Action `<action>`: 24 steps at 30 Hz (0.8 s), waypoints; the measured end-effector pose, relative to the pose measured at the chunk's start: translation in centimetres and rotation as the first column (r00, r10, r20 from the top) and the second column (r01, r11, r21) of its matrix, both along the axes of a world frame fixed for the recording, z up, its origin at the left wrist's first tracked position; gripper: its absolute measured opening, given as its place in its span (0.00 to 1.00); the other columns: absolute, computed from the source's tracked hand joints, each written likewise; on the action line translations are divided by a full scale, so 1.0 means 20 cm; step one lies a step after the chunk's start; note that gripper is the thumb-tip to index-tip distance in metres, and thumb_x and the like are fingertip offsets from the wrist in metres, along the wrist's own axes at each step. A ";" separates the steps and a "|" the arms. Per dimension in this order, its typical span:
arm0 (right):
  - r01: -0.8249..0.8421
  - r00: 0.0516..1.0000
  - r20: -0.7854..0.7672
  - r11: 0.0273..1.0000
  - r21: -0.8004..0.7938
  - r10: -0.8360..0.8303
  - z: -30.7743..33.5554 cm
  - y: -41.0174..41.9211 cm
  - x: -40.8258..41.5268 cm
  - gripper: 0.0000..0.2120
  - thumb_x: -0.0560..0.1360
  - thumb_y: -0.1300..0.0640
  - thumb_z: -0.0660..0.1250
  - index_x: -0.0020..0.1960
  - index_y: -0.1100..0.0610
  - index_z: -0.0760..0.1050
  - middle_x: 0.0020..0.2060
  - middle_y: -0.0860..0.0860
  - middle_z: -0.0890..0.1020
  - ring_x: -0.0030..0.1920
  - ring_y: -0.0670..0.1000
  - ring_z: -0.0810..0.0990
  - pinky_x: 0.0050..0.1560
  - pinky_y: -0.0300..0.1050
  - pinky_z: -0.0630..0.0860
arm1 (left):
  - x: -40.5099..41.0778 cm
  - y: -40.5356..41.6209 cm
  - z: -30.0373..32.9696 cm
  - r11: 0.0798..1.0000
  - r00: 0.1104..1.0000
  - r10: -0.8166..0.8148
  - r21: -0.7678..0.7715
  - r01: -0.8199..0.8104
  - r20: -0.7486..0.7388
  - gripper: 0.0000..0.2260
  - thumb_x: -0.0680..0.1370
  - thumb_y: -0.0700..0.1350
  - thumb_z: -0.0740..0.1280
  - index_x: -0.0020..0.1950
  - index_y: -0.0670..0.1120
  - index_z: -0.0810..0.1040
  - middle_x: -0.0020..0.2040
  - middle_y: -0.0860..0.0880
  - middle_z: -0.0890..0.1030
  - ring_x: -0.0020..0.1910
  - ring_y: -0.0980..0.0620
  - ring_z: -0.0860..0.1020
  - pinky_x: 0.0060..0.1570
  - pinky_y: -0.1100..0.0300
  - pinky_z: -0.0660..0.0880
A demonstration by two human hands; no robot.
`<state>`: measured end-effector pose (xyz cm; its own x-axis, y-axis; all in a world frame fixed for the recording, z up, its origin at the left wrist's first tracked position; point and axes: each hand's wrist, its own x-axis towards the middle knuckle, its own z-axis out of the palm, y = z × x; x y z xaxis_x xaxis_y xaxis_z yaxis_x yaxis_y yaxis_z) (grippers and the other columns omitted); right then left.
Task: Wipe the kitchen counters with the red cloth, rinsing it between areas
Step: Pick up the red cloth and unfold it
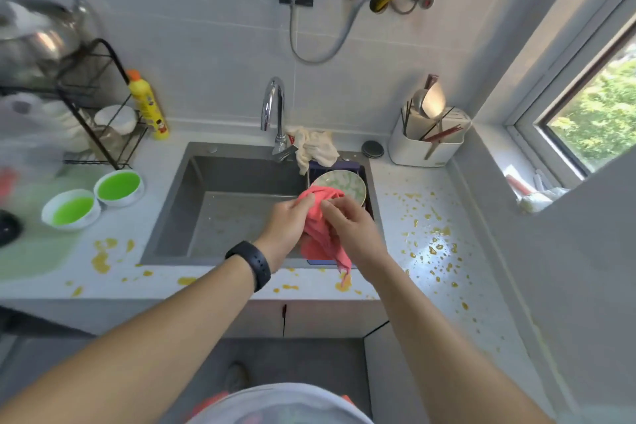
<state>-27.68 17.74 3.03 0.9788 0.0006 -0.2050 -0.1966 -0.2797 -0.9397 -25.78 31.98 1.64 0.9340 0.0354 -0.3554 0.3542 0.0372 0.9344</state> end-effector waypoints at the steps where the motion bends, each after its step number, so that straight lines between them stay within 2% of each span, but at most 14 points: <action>1: -0.016 1.000 -0.017 0.999 0.034 0.017 0.00 0.01 -0.03 0.14 0.79 0.42 0.70 0.48 0.53 0.77 0.38 0.49 0.82 0.38 0.53 0.84 0.40 0.52 0.80 | -0.05 0.00 -0.01 1.000 1.000 -0.003 0.007 0.003 -0.012 0.16 0.85 0.50 0.63 0.46 0.41 0.84 0.39 0.43 0.85 0.42 0.43 0.84 0.48 0.50 0.81; 3: -0.027 0.999 -0.031 0.999 0.043 0.028 -0.01 0.04 -0.09 0.17 0.76 0.39 0.72 0.48 0.54 0.76 0.37 0.50 0.83 0.40 0.57 0.86 0.43 0.54 0.82 | -0.13 0.03 -0.03 0.999 0.999 -0.034 -0.001 0.034 -0.034 0.18 0.86 0.49 0.60 0.53 0.37 0.83 0.46 0.37 0.87 0.48 0.38 0.86 0.53 0.48 0.83; 4: -0.031 0.999 -0.033 0.999 0.012 0.032 -0.02 0.05 -0.11 0.18 0.76 0.39 0.73 0.47 0.53 0.75 0.37 0.48 0.83 0.40 0.53 0.85 0.42 0.50 0.81 | -0.17 0.04 -0.04 0.999 0.998 -0.048 -0.005 0.047 -0.041 0.19 0.86 0.49 0.59 0.57 0.37 0.83 0.50 0.36 0.86 0.51 0.39 0.86 0.54 0.49 0.83; 6: -0.064 0.997 -0.033 0.998 -0.019 0.064 -0.03 0.08 -0.14 0.14 0.78 0.45 0.72 0.46 0.55 0.74 0.38 0.46 0.79 0.35 0.43 0.80 0.33 0.38 0.77 | -0.24 0.09 -0.06 0.997 0.996 -0.074 0.006 0.075 -0.054 0.19 0.87 0.50 0.57 0.62 0.40 0.83 0.53 0.38 0.86 0.55 0.42 0.85 0.55 0.53 0.82; 7: -0.090 0.995 -0.036 0.996 -0.021 0.089 -0.04 0.10 -0.15 0.12 0.79 0.49 0.72 0.45 0.56 0.74 0.37 0.47 0.77 0.32 0.41 0.78 0.29 0.38 0.76 | -0.27 0.12 -0.06 0.996 0.995 -0.091 0.010 0.091 -0.051 0.19 0.87 0.50 0.56 0.63 0.42 0.83 0.54 0.40 0.87 0.56 0.44 0.85 0.56 0.53 0.81; 9: -0.133 0.991 -0.030 0.990 -0.038 0.132 -0.05 0.14 -0.17 0.10 0.80 0.55 0.70 0.43 0.56 0.72 0.36 0.49 0.77 0.30 0.44 0.79 0.26 0.42 0.76 | -0.33 0.18 -0.07 0.992 0.991 -0.120 0.043 0.122 -0.052 0.19 0.87 0.51 0.55 0.62 0.44 0.83 0.54 0.44 0.87 0.57 0.48 0.85 0.58 0.53 0.80; 11: -0.138 0.990 -0.022 0.990 -0.043 0.137 -0.05 0.18 -0.20 0.08 0.79 0.59 0.68 0.43 0.58 0.72 0.34 0.51 0.79 0.30 0.48 0.81 0.27 0.41 0.75 | -0.37 0.23 -0.08 0.986 0.989 -0.143 0.085 0.146 -0.049 0.19 0.87 0.51 0.56 0.61 0.43 0.84 0.53 0.44 0.87 0.54 0.50 0.85 0.54 0.57 0.80; 14: -0.122 0.992 0.010 0.991 -0.062 0.123 -0.07 0.24 -0.24 0.07 0.78 0.61 0.67 0.44 0.62 0.72 0.33 0.49 0.77 0.29 0.44 0.74 0.31 0.34 0.70 | -0.40 0.29 -0.08 0.991 0.996 -0.092 0.090 0.094 -0.022 0.17 0.87 0.48 0.58 0.59 0.40 0.83 0.51 0.42 0.87 0.46 0.55 0.86 0.42 0.68 0.78; 16: -0.104 0.994 0.036 0.993 -0.058 0.107 -0.08 0.28 -0.24 0.07 0.77 0.61 0.67 0.44 0.63 0.71 0.34 0.49 0.73 0.33 0.46 0.69 0.33 0.36 0.66 | -0.41 0.36 -0.10 0.994 0.999 -0.038 0.102 0.038 0.001 0.14 0.86 0.46 0.59 0.58 0.43 0.83 0.50 0.44 0.86 0.46 0.54 0.84 0.43 0.65 0.79; 18: -0.073 0.996 0.044 0.997 -0.028 0.074 -0.08 0.34 -0.22 0.07 0.75 0.65 0.65 0.41 0.61 0.68 0.32 0.46 0.69 0.32 0.46 0.65 0.32 0.37 0.63 | -0.42 0.48 -0.12 0.995 1.000 0.021 0.097 -0.022 0.005 0.14 0.85 0.48 0.61 0.58 0.42 0.83 0.48 0.44 0.84 0.46 0.50 0.81 0.48 0.56 0.79; 21: 0.003 0.998 0.065 1.000 -0.011 -0.002 -0.05 0.46 -0.18 0.11 0.74 0.67 0.62 0.38 0.54 0.66 0.28 0.42 0.66 0.30 0.45 0.63 0.31 0.38 0.62 | -0.45 0.71 -0.14 0.985 0.996 0.087 0.150 -0.089 0.017 0.21 0.77 0.57 0.62 0.52 0.41 0.83 0.41 0.46 0.80 0.42 0.49 0.77 0.46 0.52 0.74; 24: 0.052 0.993 0.107 0.998 -0.026 -0.049 -0.05 0.61 -0.16 0.10 0.75 0.67 0.60 0.39 0.55 0.69 0.29 0.45 0.67 0.32 0.46 0.66 0.34 0.42 0.66 | -0.48 1.01 -0.16 0.971 0.991 0.133 0.199 -0.136 0.028 0.30 0.70 0.64 0.62 0.50 0.36 0.79 0.39 0.43 0.78 0.40 0.49 0.75 0.44 0.51 0.70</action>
